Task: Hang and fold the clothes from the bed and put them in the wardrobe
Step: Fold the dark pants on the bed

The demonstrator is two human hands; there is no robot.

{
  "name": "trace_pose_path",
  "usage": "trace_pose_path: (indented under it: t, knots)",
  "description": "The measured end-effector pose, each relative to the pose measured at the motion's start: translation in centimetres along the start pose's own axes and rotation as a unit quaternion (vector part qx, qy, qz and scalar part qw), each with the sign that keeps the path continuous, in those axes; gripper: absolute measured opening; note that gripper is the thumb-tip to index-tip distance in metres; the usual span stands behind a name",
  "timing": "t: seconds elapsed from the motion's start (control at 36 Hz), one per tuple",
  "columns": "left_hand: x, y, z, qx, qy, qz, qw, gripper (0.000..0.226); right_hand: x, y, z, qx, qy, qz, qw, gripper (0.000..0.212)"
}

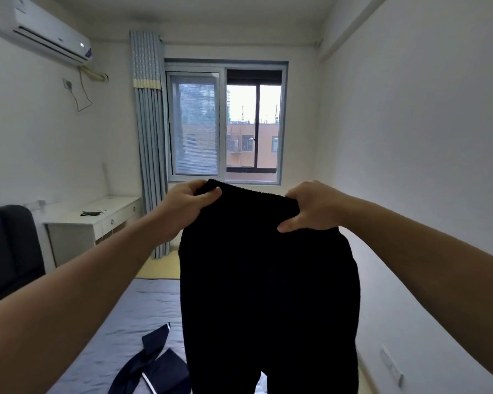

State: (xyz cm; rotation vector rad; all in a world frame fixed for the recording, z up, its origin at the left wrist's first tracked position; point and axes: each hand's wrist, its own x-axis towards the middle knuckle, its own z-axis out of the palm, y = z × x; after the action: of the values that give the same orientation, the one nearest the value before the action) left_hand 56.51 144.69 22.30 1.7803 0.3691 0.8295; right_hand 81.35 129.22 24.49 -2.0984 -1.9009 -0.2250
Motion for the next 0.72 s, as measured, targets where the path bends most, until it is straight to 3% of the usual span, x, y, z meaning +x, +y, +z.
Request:
trace_pose_path:
  t: [0.06, 0.19, 0.28, 0.36, 0.56, 0.72]
  knots:
    - [-0.2, 0.4, 0.5, -0.026, -0.018, 0.002, 0.999, 0.022, 0.0, -0.2, 0.4, 0.003, 0.004, -0.004, 1.000, 0.028]
    - [-0.9, 1.6, 2.1, -0.065, -0.092, 0.014, 0.994, 0.036, -0.2, -0.8, 1.6, 0.051, 0.000, 0.029, 0.998, 0.054]
    - [-1.2, 1.7, 3.0, -0.041, -0.111, 0.017, 0.993, 0.036, -0.4, -1.3, 2.4, 0.075, -0.054, 0.046, 0.995, 0.059]
    - [-1.4, 1.4, 3.5, -0.019, -0.110, 0.025, 0.993, 0.025, -0.7, -1.6, 2.9, 0.195, -0.124, 0.074, 0.970, 0.066]
    - [-1.7, 0.7, 2.9, -0.003, -0.098, 0.024, 0.995, 0.016, -0.6, -1.8, 4.5, 0.244, -0.209, 0.164, 0.933, 0.054]
    - [-1.9, 0.2, 2.2, 0.018, -0.081, 0.018, 0.996, 0.015, -0.1, -3.2, 5.0, 0.379, -0.286, 0.167, 0.864, 0.048]
